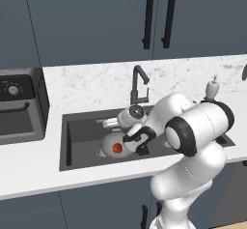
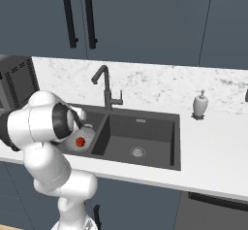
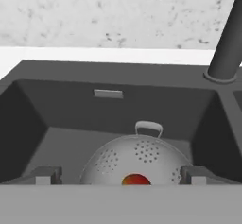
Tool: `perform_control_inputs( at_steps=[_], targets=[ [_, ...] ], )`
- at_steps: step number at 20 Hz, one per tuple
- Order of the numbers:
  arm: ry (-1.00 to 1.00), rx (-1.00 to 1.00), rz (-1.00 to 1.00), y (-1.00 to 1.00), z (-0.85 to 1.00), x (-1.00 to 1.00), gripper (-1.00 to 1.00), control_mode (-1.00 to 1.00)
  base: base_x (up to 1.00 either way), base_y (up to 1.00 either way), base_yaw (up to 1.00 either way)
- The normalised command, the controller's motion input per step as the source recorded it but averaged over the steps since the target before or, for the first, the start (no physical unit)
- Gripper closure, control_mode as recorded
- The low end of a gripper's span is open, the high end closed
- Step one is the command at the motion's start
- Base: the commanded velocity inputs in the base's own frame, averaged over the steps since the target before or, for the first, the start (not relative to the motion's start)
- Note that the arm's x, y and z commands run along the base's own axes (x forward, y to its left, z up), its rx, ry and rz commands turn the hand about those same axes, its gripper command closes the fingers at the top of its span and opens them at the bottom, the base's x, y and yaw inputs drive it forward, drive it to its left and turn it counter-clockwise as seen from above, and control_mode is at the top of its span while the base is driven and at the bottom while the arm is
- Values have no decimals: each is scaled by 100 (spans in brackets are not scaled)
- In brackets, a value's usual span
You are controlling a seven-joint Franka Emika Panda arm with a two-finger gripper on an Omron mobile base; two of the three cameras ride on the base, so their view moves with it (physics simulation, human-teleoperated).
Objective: Put the colander in the sink, put the apple in the colander, and turn on the sink faucet and pour water over the colander.
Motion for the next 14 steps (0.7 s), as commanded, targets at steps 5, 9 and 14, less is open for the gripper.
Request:
perform_control_inputs(
  at_steps=[5, 9, 14],
  targets=[
    [-16, 6, -1, -25, 58, -27, -100, -100, 0, 0, 0],
    [-12, 1, -2, -41, 58, -33, -100, -100, 0, 0, 0],
    [-9, 0, -3, -34, 56, -19, -100, -100, 0, 0, 0]
  ],
)
